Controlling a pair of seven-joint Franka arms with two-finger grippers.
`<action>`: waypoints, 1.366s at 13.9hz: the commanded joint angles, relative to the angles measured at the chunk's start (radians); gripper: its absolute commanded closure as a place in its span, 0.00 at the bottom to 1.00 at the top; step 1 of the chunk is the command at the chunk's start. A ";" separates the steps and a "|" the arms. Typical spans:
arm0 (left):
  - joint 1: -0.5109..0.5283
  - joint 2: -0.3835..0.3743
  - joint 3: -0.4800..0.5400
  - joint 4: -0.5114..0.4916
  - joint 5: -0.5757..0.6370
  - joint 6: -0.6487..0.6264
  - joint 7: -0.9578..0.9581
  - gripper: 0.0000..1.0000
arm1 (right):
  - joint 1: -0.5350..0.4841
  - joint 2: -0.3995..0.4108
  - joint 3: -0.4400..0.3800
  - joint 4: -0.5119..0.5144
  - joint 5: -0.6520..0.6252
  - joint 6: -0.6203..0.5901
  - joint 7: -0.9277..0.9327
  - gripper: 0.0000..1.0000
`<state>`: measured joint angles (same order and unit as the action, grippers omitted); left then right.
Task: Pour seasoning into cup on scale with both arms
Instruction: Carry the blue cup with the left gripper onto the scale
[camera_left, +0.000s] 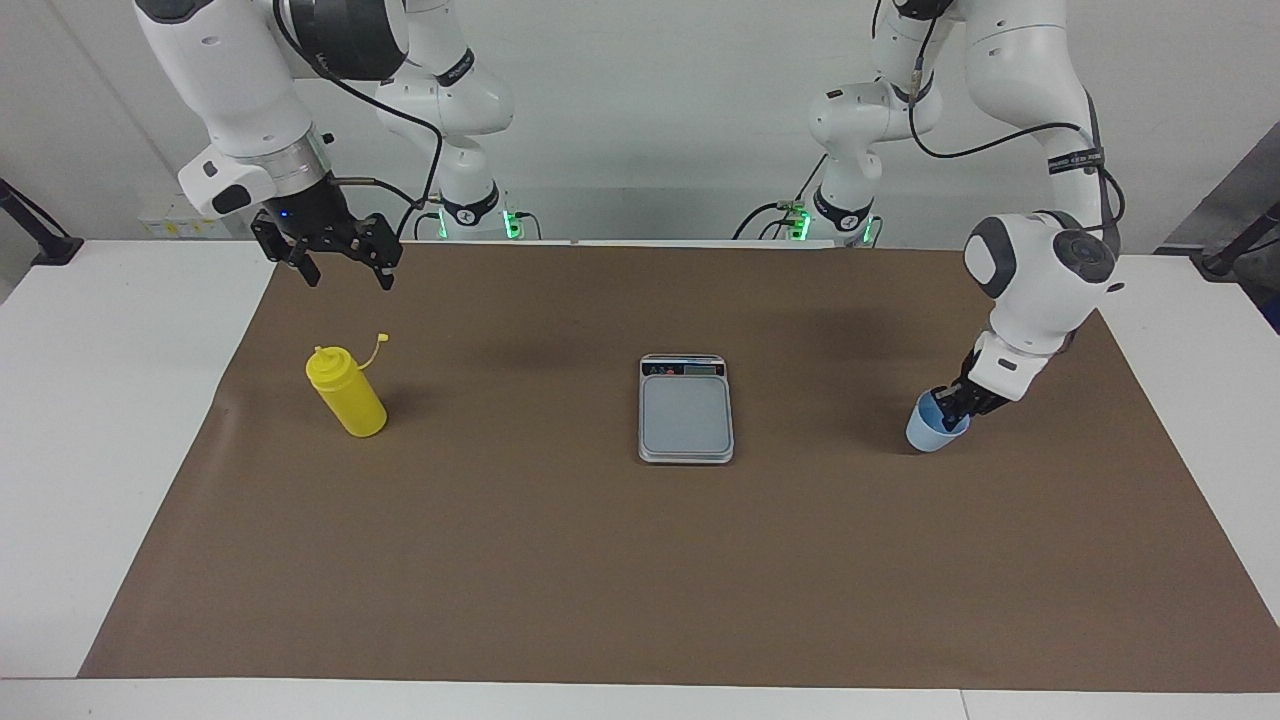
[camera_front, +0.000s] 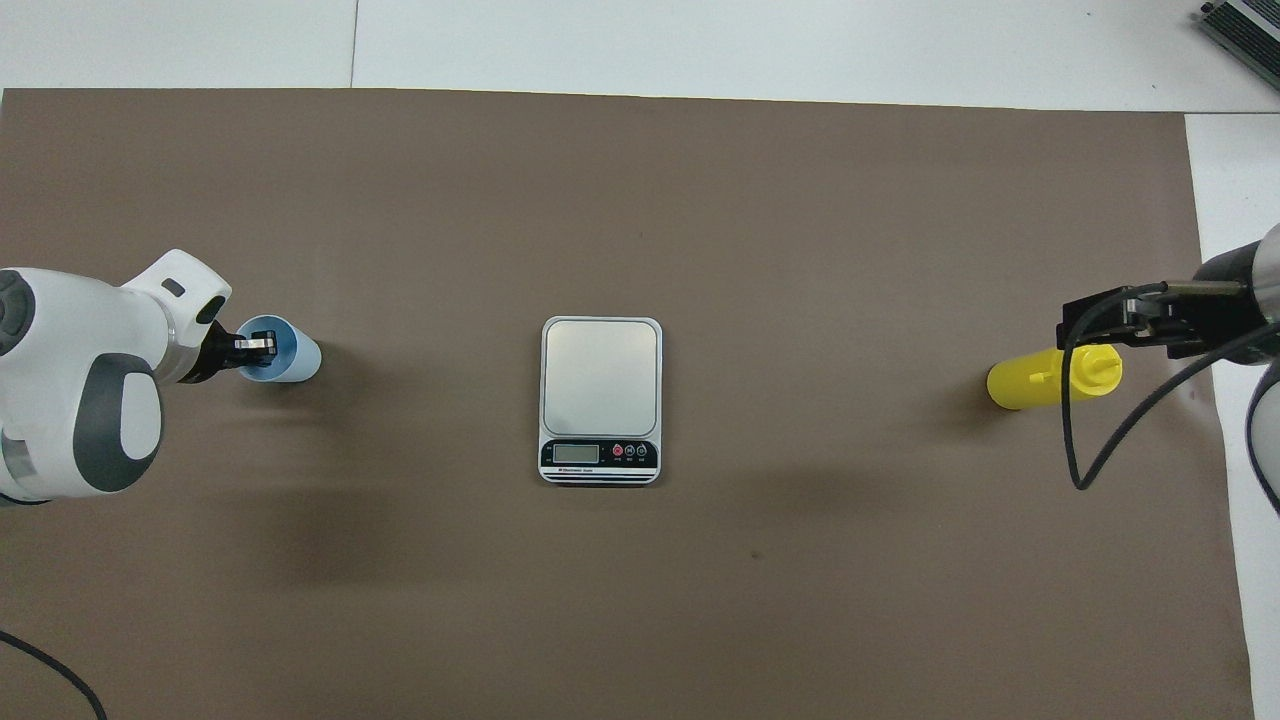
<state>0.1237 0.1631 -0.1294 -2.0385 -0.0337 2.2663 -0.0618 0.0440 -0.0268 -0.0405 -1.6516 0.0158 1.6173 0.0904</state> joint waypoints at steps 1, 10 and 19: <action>-0.032 -0.007 0.001 0.122 -0.014 -0.147 0.000 1.00 | -0.012 -0.010 0.005 -0.011 0.001 -0.005 -0.026 0.00; -0.258 -0.004 -0.001 0.316 -0.049 -0.317 -0.226 1.00 | -0.013 -0.010 0.005 -0.011 0.001 -0.005 -0.026 0.00; -0.530 0.058 0.002 0.222 -0.032 -0.082 -0.533 1.00 | -0.013 -0.010 0.005 -0.011 0.001 -0.005 -0.026 0.00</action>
<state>-0.3561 0.1925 -0.1463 -1.7971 -0.0748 2.1348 -0.5427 0.0440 -0.0268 -0.0405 -1.6516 0.0158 1.6173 0.0904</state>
